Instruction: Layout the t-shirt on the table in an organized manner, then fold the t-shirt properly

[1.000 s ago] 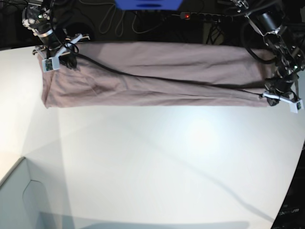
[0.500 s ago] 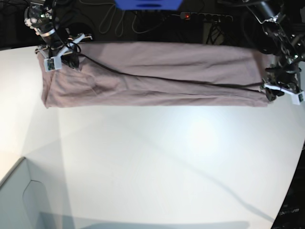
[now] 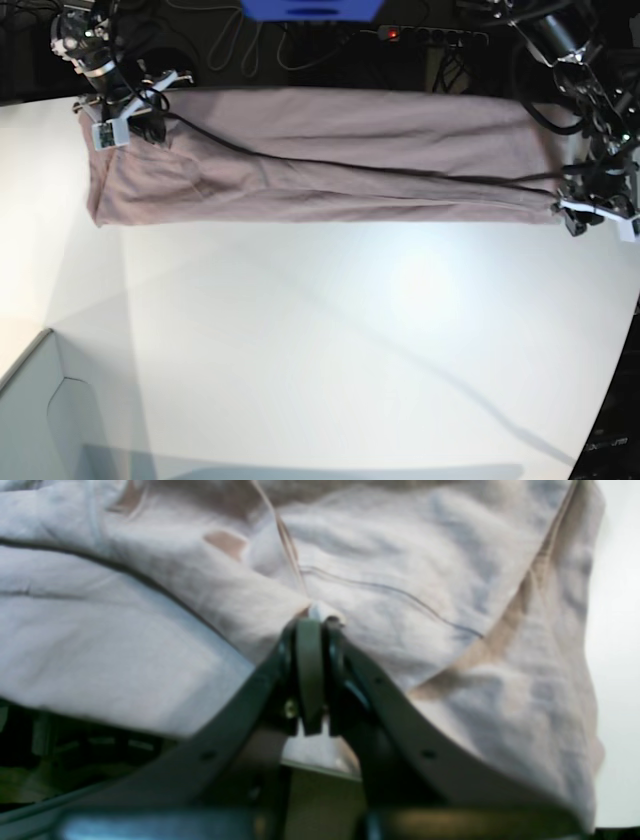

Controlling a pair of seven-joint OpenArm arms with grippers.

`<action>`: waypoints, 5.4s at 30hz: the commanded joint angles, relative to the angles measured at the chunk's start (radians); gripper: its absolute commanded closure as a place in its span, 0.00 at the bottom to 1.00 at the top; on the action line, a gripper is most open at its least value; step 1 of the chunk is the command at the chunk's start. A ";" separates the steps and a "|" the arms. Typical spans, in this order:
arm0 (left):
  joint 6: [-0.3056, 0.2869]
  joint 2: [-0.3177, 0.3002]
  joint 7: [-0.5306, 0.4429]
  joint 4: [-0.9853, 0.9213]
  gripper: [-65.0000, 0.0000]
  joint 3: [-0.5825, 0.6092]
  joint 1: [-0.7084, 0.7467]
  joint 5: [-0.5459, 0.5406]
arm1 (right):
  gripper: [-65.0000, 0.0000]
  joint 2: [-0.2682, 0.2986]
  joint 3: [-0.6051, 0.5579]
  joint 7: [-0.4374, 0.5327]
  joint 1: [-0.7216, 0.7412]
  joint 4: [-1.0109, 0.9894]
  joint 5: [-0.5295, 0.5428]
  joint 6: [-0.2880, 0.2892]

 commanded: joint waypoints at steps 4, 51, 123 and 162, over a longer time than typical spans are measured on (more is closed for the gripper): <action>-0.004 -0.034 -0.025 -0.041 0.64 -0.001 -0.027 0.002 | 1.00 0.006 0.002 0.024 -0.003 0.014 0.015 0.002; -0.011 -0.031 -0.025 -0.096 1.00 -0.004 -0.059 -0.001 | 1.00 0.011 0.003 0.024 -0.003 0.014 0.015 0.002; -0.014 -0.015 -0.014 0.039 0.65 0.002 0.157 -0.093 | 0.75 0.026 0.073 0.018 -0.027 0.027 0.014 0.002; -0.014 -0.035 -0.016 -0.087 0.36 0.002 0.136 -0.216 | 0.62 -0.050 0.045 0.021 0.080 -0.115 -0.137 0.002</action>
